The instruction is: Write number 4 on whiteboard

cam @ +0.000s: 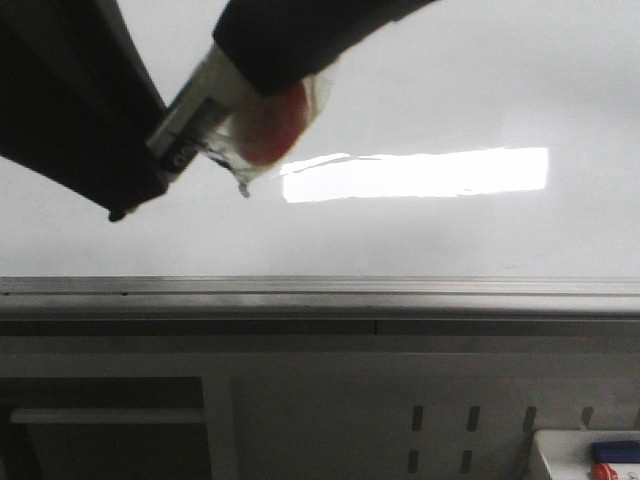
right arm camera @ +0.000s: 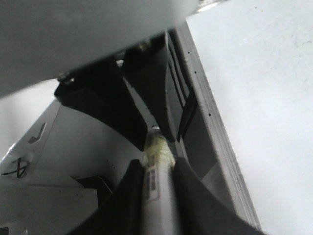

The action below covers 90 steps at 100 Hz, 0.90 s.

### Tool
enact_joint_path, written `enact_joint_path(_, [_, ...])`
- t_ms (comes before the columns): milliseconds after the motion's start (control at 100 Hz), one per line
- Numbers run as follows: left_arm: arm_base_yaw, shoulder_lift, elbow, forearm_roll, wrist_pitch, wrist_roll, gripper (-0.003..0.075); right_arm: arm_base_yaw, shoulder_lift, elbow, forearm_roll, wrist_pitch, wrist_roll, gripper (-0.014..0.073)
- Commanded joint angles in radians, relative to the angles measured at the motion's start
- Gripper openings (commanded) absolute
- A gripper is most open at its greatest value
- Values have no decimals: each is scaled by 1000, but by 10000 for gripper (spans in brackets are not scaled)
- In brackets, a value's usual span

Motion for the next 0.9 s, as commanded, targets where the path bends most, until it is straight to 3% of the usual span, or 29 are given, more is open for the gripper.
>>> enact_joint_path(0, [-8,-85,-54,-27,-113,-105,198,1,-31,-31,38,-63,0,-54])
enact_joint_path(90, [-8,-161,-54,-67,-111,-163,378,1,-54,-31,38,-97,0,-54])
enact_joint_path(150, [-8,-211,-54,-87,-107,-185,459,1,-64,-31,38,-110,0,-54])
enact_joint_path(260, [-8,-313,-46,-88,-95,-207,498,1,-66,-28,38,-115,0,-54])
enact_joint_path(400, [-8,-472,17,21,-95,-351,426,-23,-66,-8,38,-150,0,-54])
enact_joint_path(620, [-8,-777,229,317,-95,-718,277,-133,-113,88,38,-249,3,-53])
enact_joint_path(890, [-8,-972,442,350,-129,-764,73,-178,-174,196,38,-516,3,-54])
